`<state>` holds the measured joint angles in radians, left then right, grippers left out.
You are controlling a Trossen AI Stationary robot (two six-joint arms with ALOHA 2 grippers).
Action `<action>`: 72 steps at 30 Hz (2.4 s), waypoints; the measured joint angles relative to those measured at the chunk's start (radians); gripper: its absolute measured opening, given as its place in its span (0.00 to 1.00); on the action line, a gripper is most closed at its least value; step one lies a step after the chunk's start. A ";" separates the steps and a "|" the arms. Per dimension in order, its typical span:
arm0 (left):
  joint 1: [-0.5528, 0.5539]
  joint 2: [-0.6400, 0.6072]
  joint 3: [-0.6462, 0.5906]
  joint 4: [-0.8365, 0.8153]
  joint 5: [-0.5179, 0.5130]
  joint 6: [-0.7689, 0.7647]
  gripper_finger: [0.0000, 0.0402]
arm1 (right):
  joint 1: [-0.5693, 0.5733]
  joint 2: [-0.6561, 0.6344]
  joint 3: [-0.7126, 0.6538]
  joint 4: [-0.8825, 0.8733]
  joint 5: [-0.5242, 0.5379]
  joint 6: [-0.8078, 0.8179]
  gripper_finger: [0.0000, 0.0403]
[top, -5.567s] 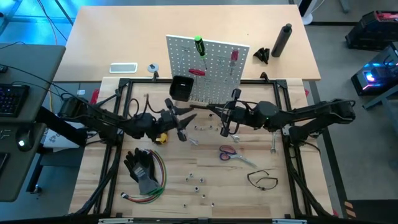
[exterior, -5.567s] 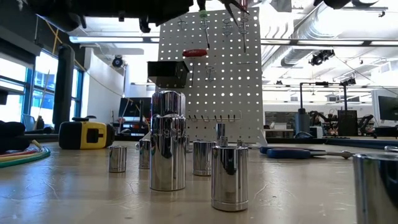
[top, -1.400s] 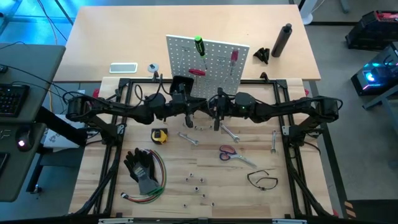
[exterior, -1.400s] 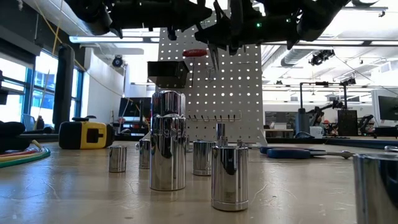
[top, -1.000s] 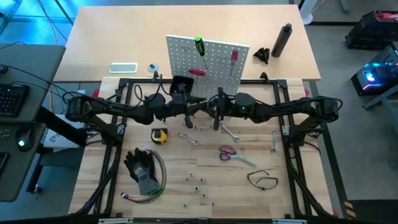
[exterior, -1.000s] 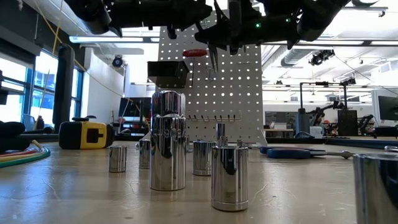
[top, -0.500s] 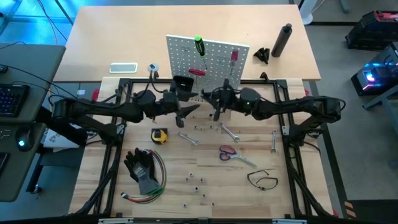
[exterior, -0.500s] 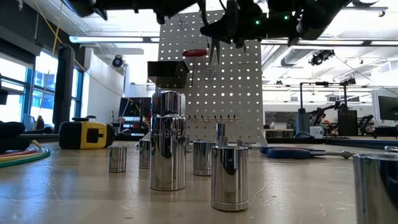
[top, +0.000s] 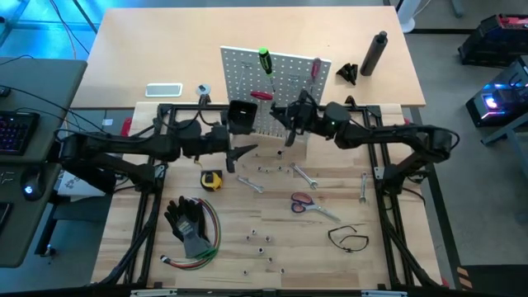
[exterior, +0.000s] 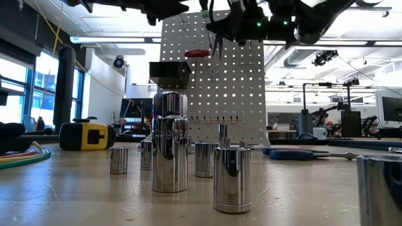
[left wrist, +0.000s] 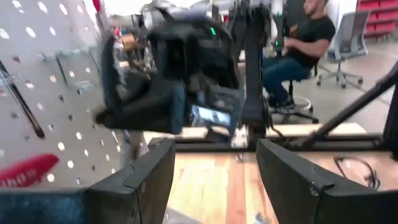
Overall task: Hang tools onto peg board
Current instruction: Hang the black pliers on the white peg board
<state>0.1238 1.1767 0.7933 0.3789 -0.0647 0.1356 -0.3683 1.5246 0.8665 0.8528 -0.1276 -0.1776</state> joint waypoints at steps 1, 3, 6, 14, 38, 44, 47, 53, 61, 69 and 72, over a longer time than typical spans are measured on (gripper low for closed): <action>0.000 0.007 0.000 0.001 0.000 0.000 0.55 | -0.003 0.004 0.013 -0.006 -0.005 -0.004 0.08; 0.000 0.018 0.000 -0.005 -0.001 0.000 0.55 | -0.007 0.013 0.047 -0.033 -0.010 -0.005 0.08; 0.000 0.028 0.000 -0.004 -0.049 0.018 0.55 | -0.005 0.014 0.096 -0.119 -0.040 -0.013 0.08; 0.006 0.021 0.000 0.154 -0.202 0.152 0.55 | 0.036 0.016 0.148 -0.275 -0.037 -0.086 0.08; 0.101 0.154 0.117 0.149 -0.063 0.147 0.40 | 0.055 0.016 0.148 -0.355 -0.012 -0.070 0.08; 0.101 0.171 0.138 0.120 -0.074 0.146 0.29 | 0.068 0.016 0.148 -0.378 0.011 -0.091 0.08; 0.103 0.166 0.138 0.111 -0.075 0.147 0.22 | 0.068 0.016 0.148 -0.387 0.014 -0.093 0.08; 0.103 0.160 0.138 0.087 -0.079 0.147 0.10 | 0.068 0.016 0.148 -0.394 0.035 -0.093 0.08; 0.103 0.159 0.138 0.071 -0.079 0.164 0.10 | 0.068 0.016 0.148 -0.398 0.045 -0.093 0.08; 0.103 0.157 0.138 0.057 -0.090 0.209 0.09 | 0.069 0.012 0.148 -0.422 0.080 -0.063 0.19; 0.103 0.149 0.137 0.044 -0.110 0.226 0.09 | 0.073 -0.003 0.148 -0.439 0.102 -0.063 0.23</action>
<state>0.2272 1.3254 0.9306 0.4232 -0.1749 0.3618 -0.2951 1.5219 1.0142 0.4134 -0.0258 -0.2401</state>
